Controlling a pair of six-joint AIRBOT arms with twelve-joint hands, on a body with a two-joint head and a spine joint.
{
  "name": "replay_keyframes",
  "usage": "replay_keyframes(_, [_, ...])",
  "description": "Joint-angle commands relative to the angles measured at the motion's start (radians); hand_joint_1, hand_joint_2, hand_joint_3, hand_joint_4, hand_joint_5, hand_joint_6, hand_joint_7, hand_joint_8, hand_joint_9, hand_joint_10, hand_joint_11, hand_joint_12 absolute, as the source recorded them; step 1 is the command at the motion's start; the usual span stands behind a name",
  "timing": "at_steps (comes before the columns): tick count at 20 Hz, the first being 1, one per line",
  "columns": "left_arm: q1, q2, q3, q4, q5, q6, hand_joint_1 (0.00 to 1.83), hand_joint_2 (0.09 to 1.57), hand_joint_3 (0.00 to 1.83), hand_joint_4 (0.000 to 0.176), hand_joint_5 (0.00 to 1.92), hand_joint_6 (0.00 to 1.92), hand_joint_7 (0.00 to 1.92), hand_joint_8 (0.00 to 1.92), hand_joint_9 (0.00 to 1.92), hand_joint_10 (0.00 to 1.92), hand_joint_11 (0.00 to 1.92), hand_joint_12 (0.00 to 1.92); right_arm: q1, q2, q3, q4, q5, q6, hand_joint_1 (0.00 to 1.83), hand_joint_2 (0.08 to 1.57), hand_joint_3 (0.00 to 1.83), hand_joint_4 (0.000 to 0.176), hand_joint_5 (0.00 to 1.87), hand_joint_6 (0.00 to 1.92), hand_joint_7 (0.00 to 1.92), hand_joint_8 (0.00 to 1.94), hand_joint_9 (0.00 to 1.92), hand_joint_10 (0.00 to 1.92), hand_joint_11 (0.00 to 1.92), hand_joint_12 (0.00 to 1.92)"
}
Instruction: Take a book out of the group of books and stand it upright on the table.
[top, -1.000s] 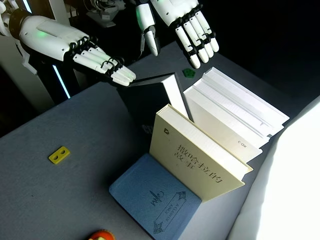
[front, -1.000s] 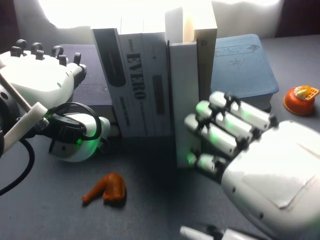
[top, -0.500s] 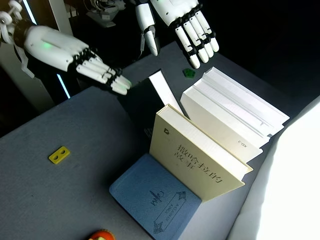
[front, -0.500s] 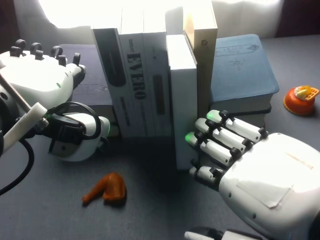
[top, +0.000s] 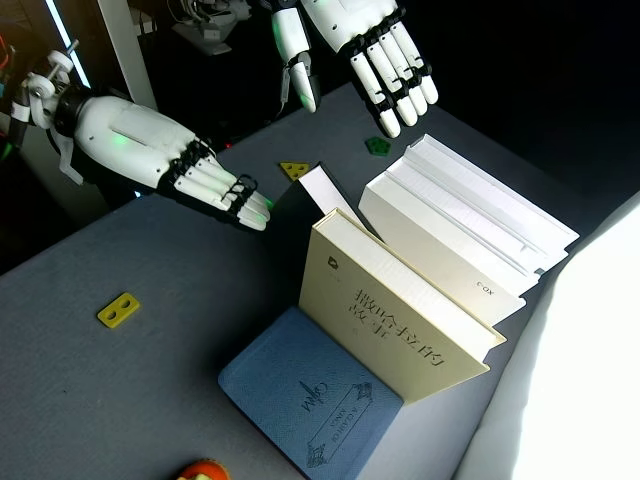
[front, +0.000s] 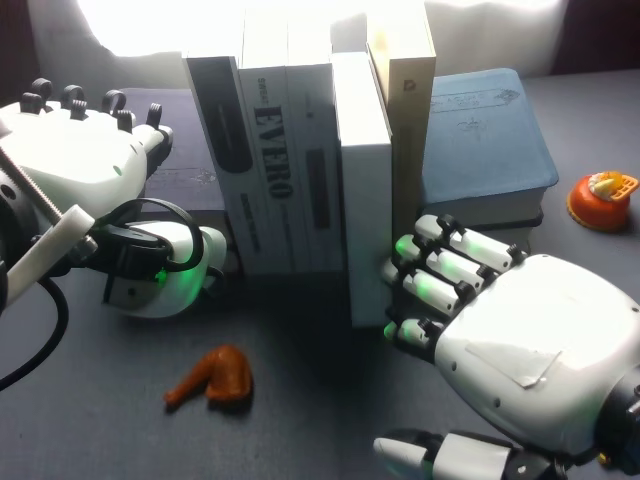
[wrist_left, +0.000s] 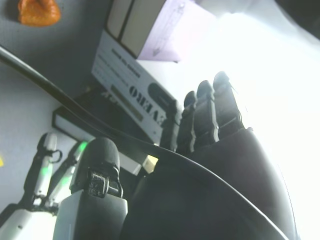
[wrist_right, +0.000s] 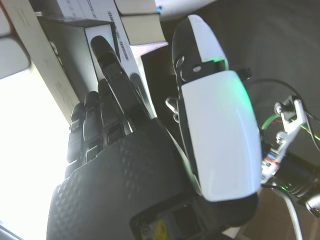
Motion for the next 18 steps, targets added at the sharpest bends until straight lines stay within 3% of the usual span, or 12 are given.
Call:
replay_keyframes(1, [-0.011, -0.002, -0.002, 0.1, 0.002, 0.002, 0.07, 1.41, 0.0, 0.0, 0.05, 0.01, 0.01, 0.0, 0.0, 0.0, 0.0, 0.0, 0.001, 0.001, -0.003, -0.063, 0.047, 0.002, 0.0, 1.21, 0.01, 0.0, 0.55, 0.01, 0.08, 0.01, 0.0, 0.0, 0.0, 0.0])
replay_keyframes(12, [-0.011, -0.002, -0.001, 0.101, -0.003, 0.005, 0.06, 1.41, 0.0, 0.0, 0.05, 0.0, 0.0, 0.0, 0.0, 0.0, 0.0, 0.0, -0.046, 0.039, -0.153, -0.063, 0.106, -0.049, 0.0, 1.22, 0.01, 0.0, 0.56, 0.01, 0.1, 0.01, 0.0, 0.0, 0.0, 0.0])
replay_keyframes(16, [-0.011, -0.002, -0.001, 0.101, -0.003, 0.005, 0.03, 1.42, 0.01, 0.0, 0.03, 0.0, 0.0, 0.0, 0.0, 0.0, 0.0, 0.0, 0.009, 0.045, -0.145, -0.067, 0.101, -0.05, 0.0, 1.21, 0.0, 0.0, 0.56, 0.01, 0.11, 0.01, 0.0, 0.0, 0.0, 0.0])
replay_keyframes(18, [-0.011, -0.002, -0.001, 0.101, -0.003, 0.005, 0.09, 1.41, 0.0, 0.0, 0.05, 0.01, 0.01, 0.0, 0.0, 0.0, 0.0, 0.0, 0.036, 0.049, -0.139, -0.145, 0.112, -0.033, 0.0, 1.21, 0.0, 0.0, 0.56, 0.01, 0.11, 0.01, 0.01, 0.0, 0.0, 0.0])
